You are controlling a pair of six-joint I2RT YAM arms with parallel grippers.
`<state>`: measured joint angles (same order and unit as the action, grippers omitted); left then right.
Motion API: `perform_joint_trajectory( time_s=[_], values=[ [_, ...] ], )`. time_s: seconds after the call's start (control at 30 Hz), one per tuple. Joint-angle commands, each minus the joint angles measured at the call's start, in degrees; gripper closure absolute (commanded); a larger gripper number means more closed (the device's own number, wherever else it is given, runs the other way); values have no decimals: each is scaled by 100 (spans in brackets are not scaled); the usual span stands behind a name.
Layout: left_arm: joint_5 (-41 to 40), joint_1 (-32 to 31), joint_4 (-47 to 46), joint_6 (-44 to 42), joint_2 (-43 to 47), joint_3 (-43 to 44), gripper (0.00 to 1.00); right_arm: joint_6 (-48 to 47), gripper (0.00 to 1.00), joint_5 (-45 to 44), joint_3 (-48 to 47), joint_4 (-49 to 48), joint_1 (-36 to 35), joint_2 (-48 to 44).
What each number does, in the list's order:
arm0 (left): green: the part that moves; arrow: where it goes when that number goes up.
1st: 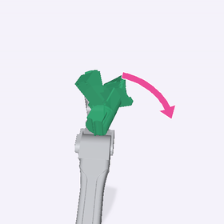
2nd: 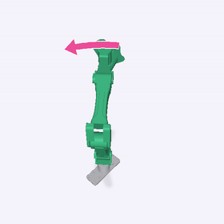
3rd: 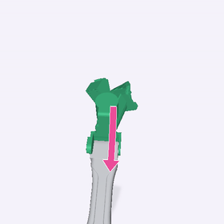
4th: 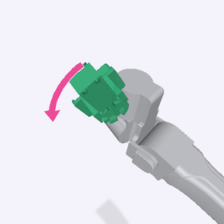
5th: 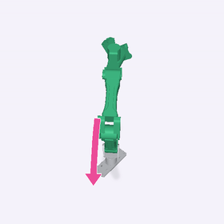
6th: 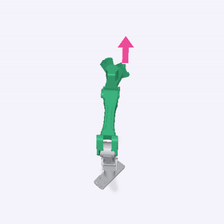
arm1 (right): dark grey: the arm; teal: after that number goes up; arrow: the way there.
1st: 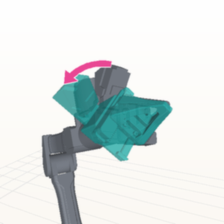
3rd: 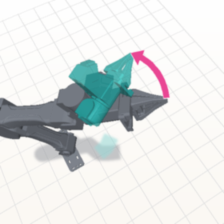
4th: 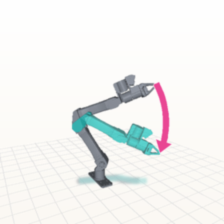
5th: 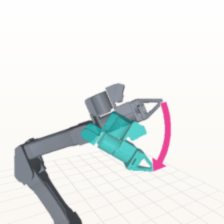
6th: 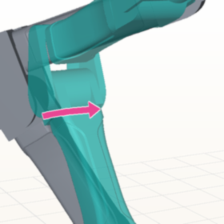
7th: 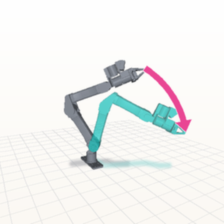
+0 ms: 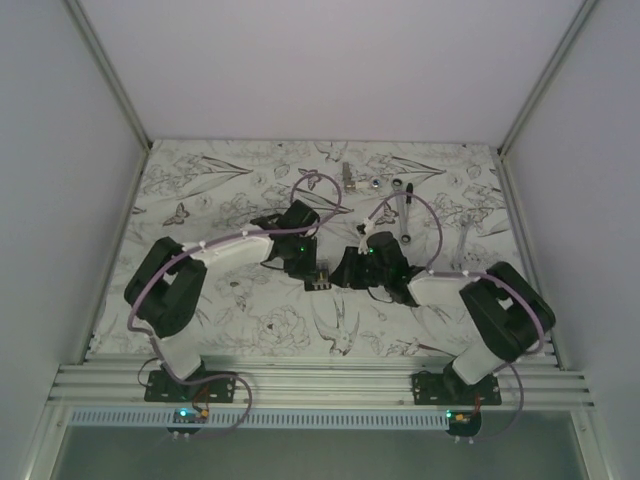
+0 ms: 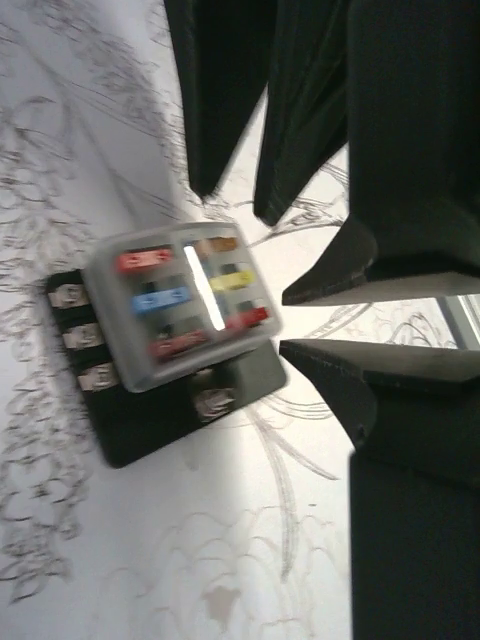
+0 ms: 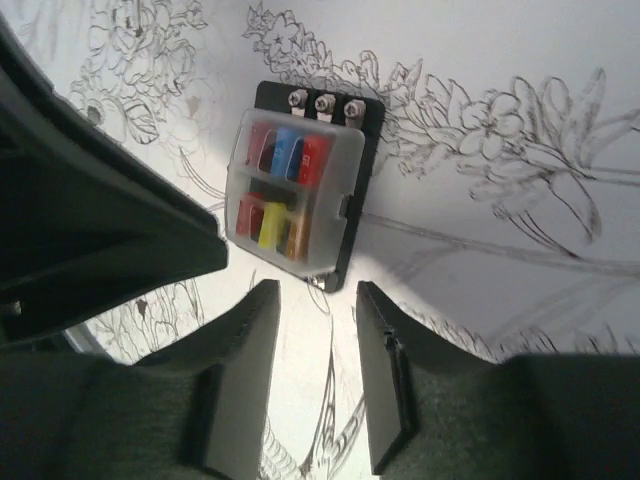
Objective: Snap on the fuse box
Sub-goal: Close the fuse box cover on the fuse box base, then reset both arms
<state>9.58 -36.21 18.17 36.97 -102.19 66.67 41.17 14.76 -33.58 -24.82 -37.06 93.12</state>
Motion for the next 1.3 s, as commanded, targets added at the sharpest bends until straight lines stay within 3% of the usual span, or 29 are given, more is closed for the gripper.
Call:
perform_joint_trajectory(
  time_s=[0.0,0.07,0.17,0.27,0.37,0.57,0.73,0.93,1.03,1.13,1.17,1.23,1.27],
  values=[
    [-476,-167,322,-15,701,-234,73,-881,50,-782,-585,1959,-76,-949],
    [-848,-108,415,-108,1148,-253,63,-1157,41,-1348,-861,2336,-47,-1436],
    [-1535,116,530,-270,1839,-472,35,-1571,18,-2692,-844,2587,74,-2087],
    [-2225,556,555,-381,2481,-877,13,-1930,1,-3989,-545,2537,362,-2675],
    [-3051,1041,540,-433,3077,-1294,1,-2474,1,-4708,-37,1922,849,-3080],
    [-4424,1922,-82,-680,3684,-2266,0,-3130,1,-5030,1066,-61,1890,-3094],
    [-5365,2366,-2412,-1605,4117,-3833,0,-3244,0,-4648,1780,-2355,2545,-2091],
    [-4596,3148,-4070,-1879,3616,-4580,0,-4124,0,-3399,1593,-2858,2663,-1380],
    [-4185,3184,-4361,-2258,2810,-4240,0,-4000,0,-3242,2122,-4205,2854,-1079],
    [-3652,3193,-4878,-2673,2394,-4131,0,-3990,0,-2138,1892,-4058,3283,-716],
    [-3561,3190,-5020,-2771,2306,-4145,0,-3989,0,-1995,1910,-3983,3317,-745],
    [-3159,3186,-6266,-3083,2039,-4536,0,-4015,0,-1830,1892,-4005,3339,-701],
    [-2950,3144,-6338,-3253,1962,-4514,0,-3999,0,-1777,1860,-3890,3367,-745]
  ],
)
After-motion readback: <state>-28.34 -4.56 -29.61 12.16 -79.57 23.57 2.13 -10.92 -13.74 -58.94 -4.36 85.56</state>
